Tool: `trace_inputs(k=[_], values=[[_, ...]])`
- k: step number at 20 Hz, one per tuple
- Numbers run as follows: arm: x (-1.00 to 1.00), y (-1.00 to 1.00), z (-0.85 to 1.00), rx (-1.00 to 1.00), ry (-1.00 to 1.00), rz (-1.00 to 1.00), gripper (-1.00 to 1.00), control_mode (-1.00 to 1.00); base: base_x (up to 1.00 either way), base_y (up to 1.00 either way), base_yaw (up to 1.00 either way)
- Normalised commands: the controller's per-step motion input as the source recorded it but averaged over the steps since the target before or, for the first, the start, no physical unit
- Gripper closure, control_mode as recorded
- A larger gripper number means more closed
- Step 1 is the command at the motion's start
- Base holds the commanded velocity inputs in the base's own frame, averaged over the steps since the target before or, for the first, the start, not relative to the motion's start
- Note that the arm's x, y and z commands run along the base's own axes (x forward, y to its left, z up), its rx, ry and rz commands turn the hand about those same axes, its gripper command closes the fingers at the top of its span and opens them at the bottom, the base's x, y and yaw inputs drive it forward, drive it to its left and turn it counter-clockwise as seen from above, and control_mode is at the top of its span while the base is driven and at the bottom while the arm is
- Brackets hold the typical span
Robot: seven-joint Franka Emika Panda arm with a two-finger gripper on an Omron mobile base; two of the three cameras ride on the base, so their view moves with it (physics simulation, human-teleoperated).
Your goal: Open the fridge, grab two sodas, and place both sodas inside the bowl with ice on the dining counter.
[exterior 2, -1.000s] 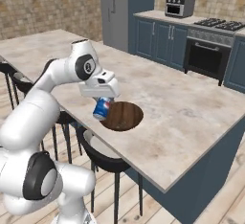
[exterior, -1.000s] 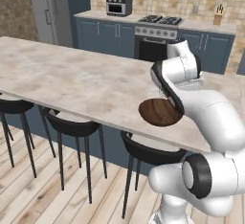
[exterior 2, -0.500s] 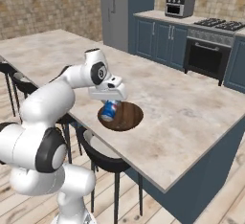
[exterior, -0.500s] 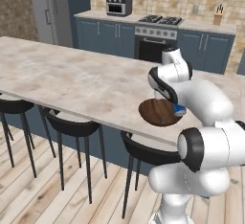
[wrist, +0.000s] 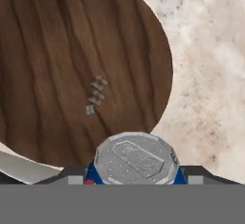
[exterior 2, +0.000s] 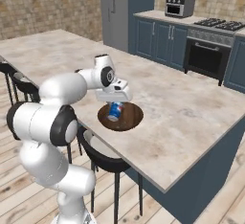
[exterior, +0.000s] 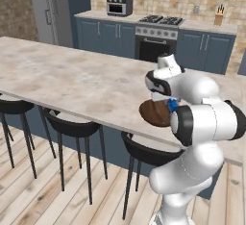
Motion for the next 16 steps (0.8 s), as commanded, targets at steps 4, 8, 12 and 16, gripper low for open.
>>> trace_inputs(k=[4, 8, 12, 16], values=[[0.46, -0.02, -0.33, 0.00, 0.03, 0.00, 1.00, -1.00, 0.00, 0.00, 0.00], [0.41, -0.01, -0.31, 0.00, 0.04, 0.01, 1.00, -1.00, 0.00, 0.00, 0.00], [0.34, 0.00, -0.27, 0.00, 0.05, 0.01, 1.00, -1.00, 0.00, 0.00, 0.00], [0.33, -0.01, -0.26, 0.01, 0.04, 0.01, 1.00, -1.00, 0.00, 0.00, 0.00]])
